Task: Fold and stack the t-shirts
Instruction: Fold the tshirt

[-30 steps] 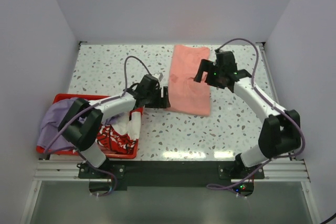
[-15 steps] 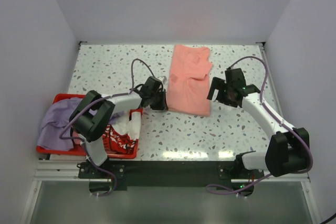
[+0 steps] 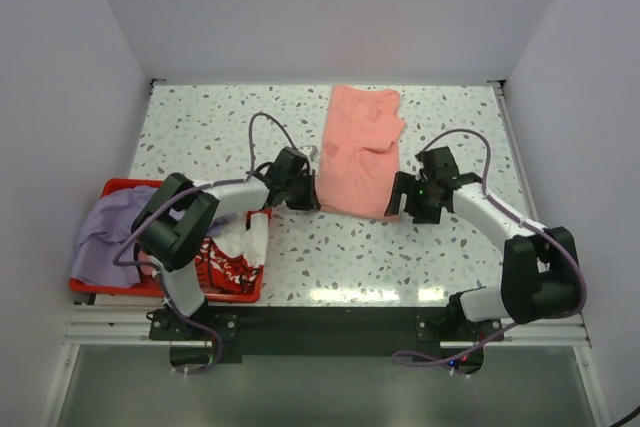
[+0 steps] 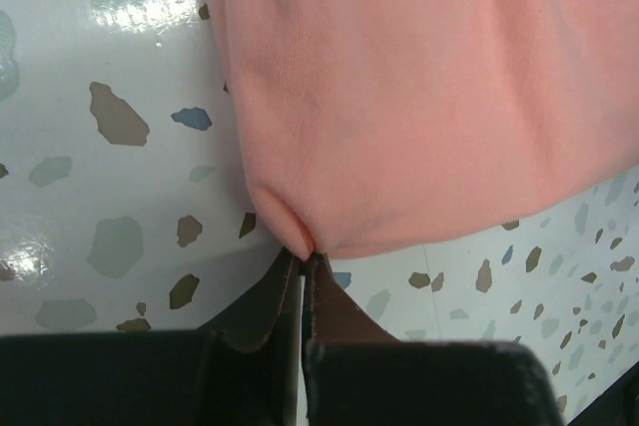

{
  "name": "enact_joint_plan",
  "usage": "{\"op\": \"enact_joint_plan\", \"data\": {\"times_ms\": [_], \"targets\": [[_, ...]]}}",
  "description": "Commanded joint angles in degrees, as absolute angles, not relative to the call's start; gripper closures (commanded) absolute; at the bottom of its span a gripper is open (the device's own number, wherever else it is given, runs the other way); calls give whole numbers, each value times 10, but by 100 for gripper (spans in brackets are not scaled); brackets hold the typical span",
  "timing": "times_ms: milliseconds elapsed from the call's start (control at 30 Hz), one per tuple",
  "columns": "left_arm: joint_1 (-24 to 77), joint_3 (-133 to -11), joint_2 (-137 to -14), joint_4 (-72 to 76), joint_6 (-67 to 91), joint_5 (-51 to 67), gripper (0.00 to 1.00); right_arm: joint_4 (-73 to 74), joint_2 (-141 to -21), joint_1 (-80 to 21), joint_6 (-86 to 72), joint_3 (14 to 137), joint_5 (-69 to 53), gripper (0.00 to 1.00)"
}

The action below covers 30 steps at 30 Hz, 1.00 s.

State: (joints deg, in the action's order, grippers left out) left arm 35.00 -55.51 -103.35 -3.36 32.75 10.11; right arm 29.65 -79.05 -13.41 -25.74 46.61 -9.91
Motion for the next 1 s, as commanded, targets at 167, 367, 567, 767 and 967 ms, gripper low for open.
{"op": "enact_joint_plan", "data": {"times_ms": [167,367,567,767,967], "targets": [[352,-532,-1018,-11,323,107,100,228,-866,-133,-256,474,-130,44],[352,-530,-1012,-11,329,104,100,210,-903,-132,-267,471,-134,61],[356,-510,-997,-9,341,109,100,206,-901,-132,-264,447,-167,97],[387,-472,-963,-15,359,78,100,250,-852,-133,-256,414,-166,100],[447,-429,-913,-53,396,31,100,315,-779,-132,-247,360,-179,100]]}}
